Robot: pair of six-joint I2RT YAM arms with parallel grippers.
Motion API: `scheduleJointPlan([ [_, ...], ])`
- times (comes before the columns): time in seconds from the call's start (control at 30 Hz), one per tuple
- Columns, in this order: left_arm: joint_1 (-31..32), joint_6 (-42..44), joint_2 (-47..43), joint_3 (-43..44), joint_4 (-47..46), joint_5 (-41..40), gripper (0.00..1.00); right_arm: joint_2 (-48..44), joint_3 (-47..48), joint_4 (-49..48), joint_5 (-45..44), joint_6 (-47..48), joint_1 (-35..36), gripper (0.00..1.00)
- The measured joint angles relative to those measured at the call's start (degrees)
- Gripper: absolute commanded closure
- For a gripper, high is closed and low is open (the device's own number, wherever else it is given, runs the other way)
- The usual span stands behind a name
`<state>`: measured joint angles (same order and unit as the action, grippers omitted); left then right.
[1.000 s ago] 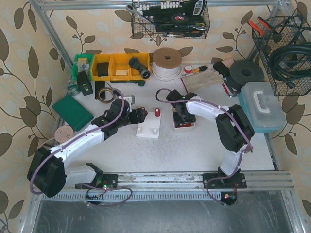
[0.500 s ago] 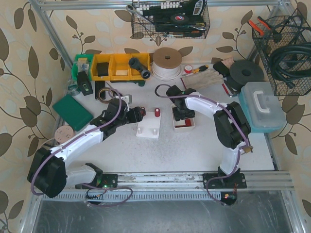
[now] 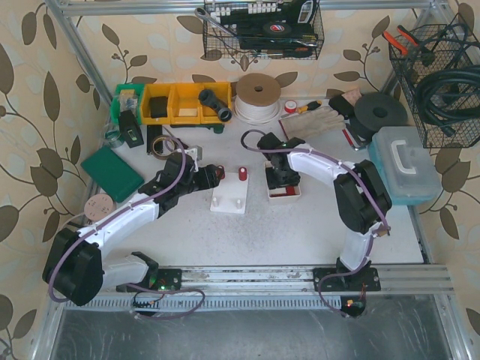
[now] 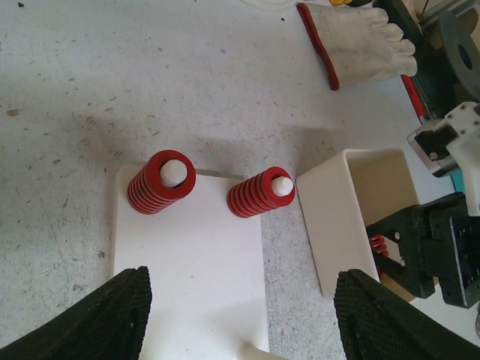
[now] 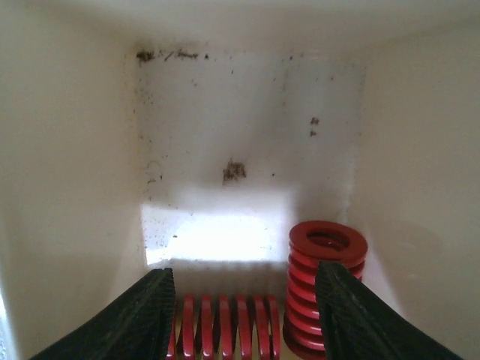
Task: Install the large spring
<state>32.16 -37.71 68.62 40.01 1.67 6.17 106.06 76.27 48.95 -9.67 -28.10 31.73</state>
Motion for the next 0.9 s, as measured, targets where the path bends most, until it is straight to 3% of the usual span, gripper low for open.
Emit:
scheduleJointPlan([
  [0.9,0.0,0.11,-0.22,-1.75,-1.84,2.23,0.31,-5.38,-3.8,2.36,1.84,-2.95,0.79,0.47],
])
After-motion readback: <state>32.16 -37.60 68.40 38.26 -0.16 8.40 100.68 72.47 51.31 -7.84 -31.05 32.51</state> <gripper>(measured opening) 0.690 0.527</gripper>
